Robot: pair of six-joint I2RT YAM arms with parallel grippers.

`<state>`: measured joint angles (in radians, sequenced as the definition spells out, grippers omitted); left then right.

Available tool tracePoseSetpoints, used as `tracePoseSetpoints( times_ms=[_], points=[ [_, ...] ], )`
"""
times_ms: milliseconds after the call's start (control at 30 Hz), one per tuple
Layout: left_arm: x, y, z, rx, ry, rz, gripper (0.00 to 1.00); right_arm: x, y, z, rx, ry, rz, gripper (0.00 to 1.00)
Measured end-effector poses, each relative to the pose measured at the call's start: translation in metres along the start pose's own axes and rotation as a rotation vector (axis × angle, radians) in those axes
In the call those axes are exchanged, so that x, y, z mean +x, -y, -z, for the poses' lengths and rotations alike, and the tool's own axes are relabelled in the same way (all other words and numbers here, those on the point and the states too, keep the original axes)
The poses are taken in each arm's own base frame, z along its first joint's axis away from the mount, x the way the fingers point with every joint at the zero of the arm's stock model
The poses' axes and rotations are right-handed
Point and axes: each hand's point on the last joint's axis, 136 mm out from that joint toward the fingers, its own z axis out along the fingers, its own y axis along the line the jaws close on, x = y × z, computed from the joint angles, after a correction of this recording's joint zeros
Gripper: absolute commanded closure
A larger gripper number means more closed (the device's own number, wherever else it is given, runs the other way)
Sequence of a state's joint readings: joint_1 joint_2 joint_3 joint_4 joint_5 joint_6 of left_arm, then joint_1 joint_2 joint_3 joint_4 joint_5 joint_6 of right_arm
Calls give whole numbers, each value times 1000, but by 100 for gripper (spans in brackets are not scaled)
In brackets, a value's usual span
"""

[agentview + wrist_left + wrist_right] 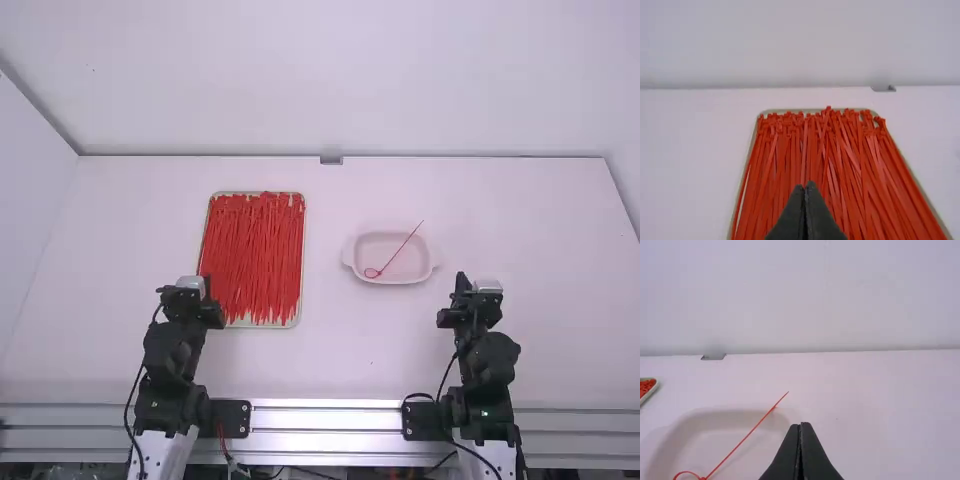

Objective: Fasten the cable tie

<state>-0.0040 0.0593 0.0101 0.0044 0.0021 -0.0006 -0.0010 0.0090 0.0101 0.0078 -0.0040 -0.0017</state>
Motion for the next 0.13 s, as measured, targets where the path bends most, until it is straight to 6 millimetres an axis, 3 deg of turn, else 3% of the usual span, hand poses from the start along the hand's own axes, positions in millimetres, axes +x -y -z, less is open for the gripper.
tracePoseSetpoints(
  times_ms=[133],
  points=[
    [-9, 0, 3, 0, 43, 0, 100, 0, 0, 0, 2, -1, 3, 100]
  ],
)
